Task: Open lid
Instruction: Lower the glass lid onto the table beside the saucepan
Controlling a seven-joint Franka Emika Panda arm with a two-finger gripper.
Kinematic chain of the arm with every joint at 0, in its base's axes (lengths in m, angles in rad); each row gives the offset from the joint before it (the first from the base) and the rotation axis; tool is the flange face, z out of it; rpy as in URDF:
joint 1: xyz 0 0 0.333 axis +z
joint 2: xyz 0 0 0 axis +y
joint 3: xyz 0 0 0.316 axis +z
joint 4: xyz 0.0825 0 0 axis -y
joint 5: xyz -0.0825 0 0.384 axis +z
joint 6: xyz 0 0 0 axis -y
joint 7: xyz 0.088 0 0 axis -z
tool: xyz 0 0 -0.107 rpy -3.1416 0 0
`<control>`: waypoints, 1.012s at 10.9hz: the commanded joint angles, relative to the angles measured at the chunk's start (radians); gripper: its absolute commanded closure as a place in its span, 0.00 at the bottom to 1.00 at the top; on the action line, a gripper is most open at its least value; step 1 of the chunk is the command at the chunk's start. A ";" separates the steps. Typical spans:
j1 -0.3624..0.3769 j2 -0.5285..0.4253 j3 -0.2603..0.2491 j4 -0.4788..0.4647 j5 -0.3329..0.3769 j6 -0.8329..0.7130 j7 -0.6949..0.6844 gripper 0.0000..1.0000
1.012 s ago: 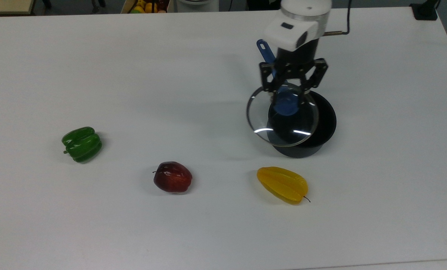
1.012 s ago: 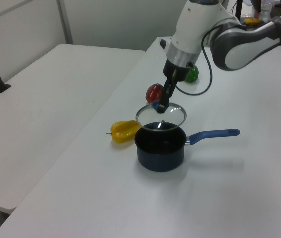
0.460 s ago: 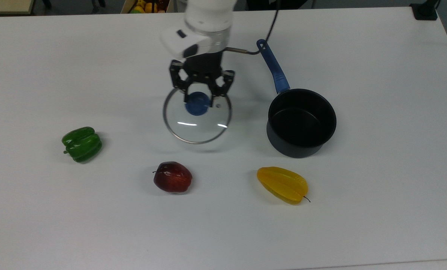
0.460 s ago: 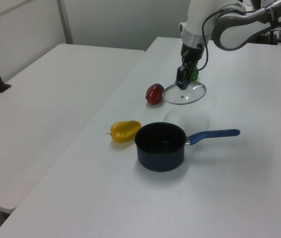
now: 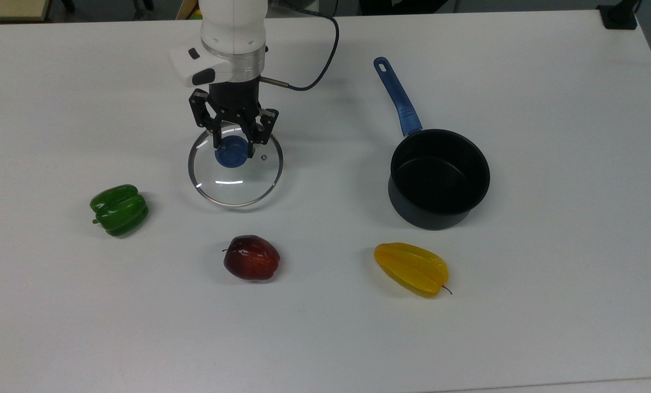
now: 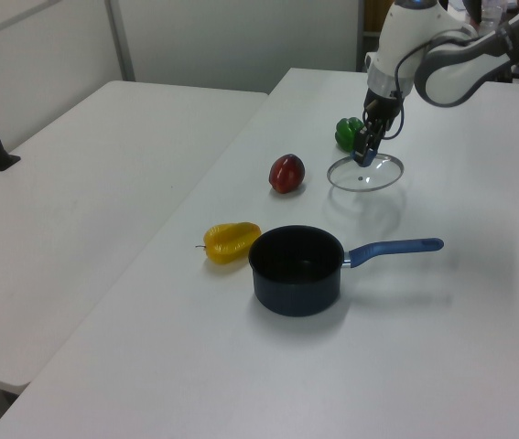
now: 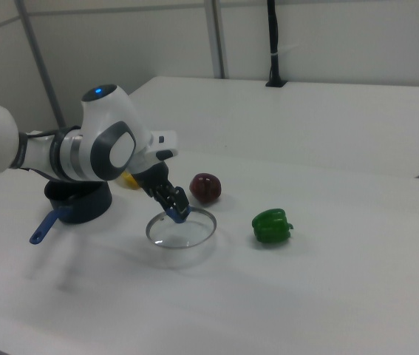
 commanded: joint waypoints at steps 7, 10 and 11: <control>-0.006 0.084 0.006 -0.026 -0.021 0.175 -0.005 0.28; 0.000 0.071 0.006 0.004 -0.021 0.126 -0.013 0.00; 0.003 0.055 0.006 0.029 -0.021 0.079 -0.018 0.00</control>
